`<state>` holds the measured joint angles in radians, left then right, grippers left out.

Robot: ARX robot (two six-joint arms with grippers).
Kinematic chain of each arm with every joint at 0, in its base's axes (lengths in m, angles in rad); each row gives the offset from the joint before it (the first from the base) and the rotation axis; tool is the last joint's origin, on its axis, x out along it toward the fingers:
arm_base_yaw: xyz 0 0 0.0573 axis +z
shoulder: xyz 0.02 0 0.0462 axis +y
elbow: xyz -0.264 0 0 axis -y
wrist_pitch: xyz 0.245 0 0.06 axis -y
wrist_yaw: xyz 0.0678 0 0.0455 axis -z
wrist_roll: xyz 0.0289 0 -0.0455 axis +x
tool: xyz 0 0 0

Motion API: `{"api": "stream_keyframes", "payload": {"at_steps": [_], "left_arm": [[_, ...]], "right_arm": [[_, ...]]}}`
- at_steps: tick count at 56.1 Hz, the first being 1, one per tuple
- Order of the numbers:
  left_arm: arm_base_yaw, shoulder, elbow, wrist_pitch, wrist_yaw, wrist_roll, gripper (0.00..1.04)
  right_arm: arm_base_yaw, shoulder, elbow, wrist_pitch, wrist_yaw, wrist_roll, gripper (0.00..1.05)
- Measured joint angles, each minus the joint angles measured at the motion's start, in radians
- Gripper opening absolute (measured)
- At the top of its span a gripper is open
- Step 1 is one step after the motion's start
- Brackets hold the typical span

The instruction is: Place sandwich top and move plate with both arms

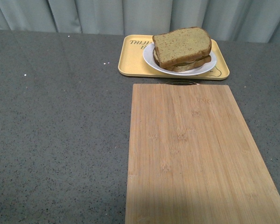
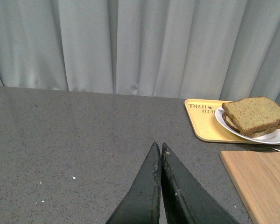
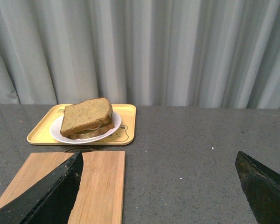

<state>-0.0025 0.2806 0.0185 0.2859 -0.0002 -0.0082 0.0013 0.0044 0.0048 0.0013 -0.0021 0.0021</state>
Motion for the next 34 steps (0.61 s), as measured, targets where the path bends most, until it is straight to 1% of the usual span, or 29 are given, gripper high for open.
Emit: {"api": "stream_keyframes", "payload": {"at_steps": [25, 31, 34], "left_arm": [[0.0, -0.105, 0.0, -0.106, 0.0, 0.0, 0.04], [0.0, -0.224, 0.0, -0.261, 0.0, 0.0, 0.04], [0.0, -0.264, 0.0, -0.278, 0.0, 0.0, 0.04]], "right_arm": [[0.0, 0.0, 0.0, 0.0, 0.0, 0.0, 0.95], [0.0, 0.0, 0.0, 0.0, 0.0, 0.0, 0.95], [0.0, 0.0, 0.0, 0.0, 0.0, 0.0, 0.95]]}}
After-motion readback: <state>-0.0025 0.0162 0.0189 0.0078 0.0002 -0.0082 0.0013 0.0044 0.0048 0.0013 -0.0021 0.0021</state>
